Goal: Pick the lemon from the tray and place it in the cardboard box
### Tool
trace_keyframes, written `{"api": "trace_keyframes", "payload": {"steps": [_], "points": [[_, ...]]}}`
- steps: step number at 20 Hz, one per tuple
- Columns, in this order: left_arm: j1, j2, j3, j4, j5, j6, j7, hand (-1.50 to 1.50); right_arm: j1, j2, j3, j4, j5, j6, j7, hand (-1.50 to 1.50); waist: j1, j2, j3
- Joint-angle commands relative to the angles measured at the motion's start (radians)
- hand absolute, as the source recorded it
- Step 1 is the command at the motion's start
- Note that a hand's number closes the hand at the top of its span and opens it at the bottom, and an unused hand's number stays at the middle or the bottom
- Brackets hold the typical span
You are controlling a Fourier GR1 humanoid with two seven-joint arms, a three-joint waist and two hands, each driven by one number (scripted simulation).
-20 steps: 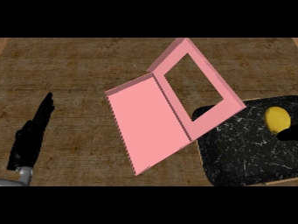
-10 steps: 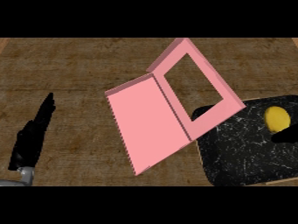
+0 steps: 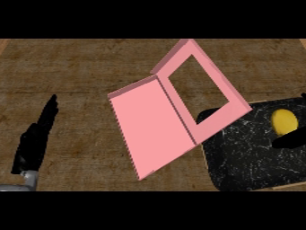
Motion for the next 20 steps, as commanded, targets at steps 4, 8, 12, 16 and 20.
{"api": "trace_keyframes", "payload": {"steps": [4, 8, 12, 16, 20], "points": [[-0.016, -0.042, 0.023, -0.042, -0.054, -0.021, 0.067, 0.00, -0.055, 0.095, -0.024, 0.124, 0.106, 0.011, -0.051, -1.50, 0.003, 0.001, 0.000], [0.000, -0.053, 0.081, 0.045, -0.039, -0.087, -0.048, 0.00, 0.010, 0.106, -0.080, 0.001, 0.102, 0.060, -0.014, -1.50, -0.003, 0.000, 0.000], [-0.006, -0.080, 0.075, 0.017, -0.093, -0.075, -0.019, 0.00, -0.028, 0.140, -0.097, 0.136, 0.155, 0.052, -0.092, -1.50, 0.000, 0.001, 0.000], [0.076, -0.093, 0.096, 0.019, -0.090, -0.096, -0.094, 0.00, -0.008, 0.160, -0.102, 0.164, 0.185, 0.058, -0.161, -1.50, 0.002, 0.001, 0.000], [-0.055, -0.080, 0.153, 0.088, -0.079, -0.135, -0.013, 0.00, -0.040, 0.185, -0.109, 0.158, 0.200, 0.097, -0.108, -1.50, -0.001, 0.001, 0.000]]}}
